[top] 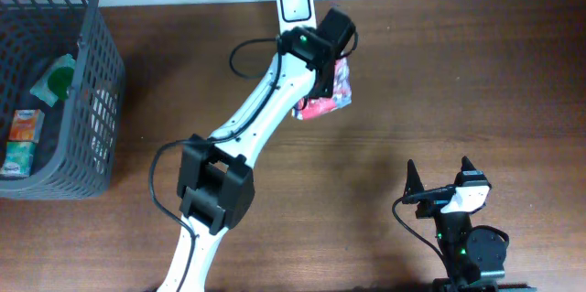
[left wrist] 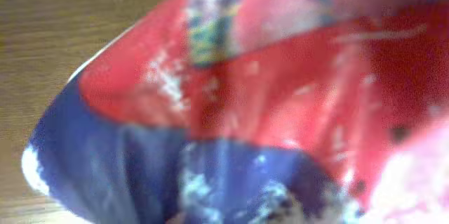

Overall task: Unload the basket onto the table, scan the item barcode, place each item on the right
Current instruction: 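Carry the red-purple pack to the scanner and set it down, then reach the left gripper into the basket and grasp the white tube, then carry the white tube to the scanner and place it right of the pack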

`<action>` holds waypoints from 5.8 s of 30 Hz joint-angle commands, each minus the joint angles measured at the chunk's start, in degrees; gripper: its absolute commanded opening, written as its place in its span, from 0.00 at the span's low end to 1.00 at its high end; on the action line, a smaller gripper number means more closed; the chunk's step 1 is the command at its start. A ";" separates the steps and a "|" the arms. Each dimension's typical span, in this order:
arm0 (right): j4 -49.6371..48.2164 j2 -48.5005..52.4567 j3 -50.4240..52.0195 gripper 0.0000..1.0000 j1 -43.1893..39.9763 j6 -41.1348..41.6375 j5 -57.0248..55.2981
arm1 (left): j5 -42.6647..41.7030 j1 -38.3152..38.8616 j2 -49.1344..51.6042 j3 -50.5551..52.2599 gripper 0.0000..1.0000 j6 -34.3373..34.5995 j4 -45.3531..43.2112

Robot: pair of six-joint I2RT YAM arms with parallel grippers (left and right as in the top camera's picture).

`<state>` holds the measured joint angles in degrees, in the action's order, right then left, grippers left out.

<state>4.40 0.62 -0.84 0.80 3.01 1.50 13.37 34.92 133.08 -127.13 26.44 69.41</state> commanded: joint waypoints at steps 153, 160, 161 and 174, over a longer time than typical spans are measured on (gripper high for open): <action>0.07 -0.42 0.52 0.98 0.33 0.46 -0.28 | -14.14 -1.62 -0.48 -37.77 0.00 2.91 22.40; 0.07 -0.42 0.52 0.99 0.33 0.46 -0.28 | -11.54 4.63 7.48 -37.75 0.00 2.95 22.88; 0.04 -0.42 0.52 0.99 0.33 0.46 -0.28 | -10.12 4.85 7.78 -37.75 0.00 3.28 22.99; 0.07 -0.42 0.52 0.99 0.33 0.46 -0.28 | -4.52 7.34 17.46 -37.48 0.00 8.55 26.34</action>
<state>4.40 0.62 -0.84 0.80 3.03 1.50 7.42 41.85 147.89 -164.05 33.95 95.24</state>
